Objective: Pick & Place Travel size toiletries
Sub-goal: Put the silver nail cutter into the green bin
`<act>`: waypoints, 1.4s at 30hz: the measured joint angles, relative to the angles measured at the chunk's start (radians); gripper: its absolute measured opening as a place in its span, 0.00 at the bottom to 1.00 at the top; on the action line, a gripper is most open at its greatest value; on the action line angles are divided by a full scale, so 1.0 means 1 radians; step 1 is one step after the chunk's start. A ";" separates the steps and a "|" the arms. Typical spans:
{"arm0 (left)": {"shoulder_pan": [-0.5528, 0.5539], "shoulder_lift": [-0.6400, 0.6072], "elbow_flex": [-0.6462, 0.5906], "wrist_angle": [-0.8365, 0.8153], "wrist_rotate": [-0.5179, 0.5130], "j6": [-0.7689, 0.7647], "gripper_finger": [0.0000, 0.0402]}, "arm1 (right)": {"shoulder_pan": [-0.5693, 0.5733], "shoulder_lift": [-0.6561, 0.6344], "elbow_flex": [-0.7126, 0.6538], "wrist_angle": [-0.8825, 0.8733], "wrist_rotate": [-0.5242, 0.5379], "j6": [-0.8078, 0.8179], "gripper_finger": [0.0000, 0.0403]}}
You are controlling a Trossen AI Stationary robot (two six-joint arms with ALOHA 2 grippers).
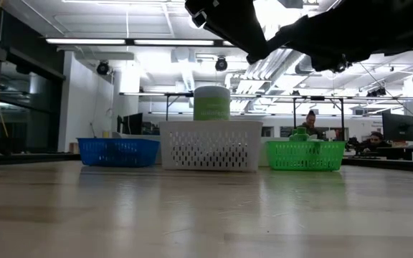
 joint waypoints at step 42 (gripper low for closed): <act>0.073 -0.730 -0.977 0.400 -0.183 -0.102 0.42 | -0.662 -0.592 -0.006 -1.076 0.001 0.552 0.10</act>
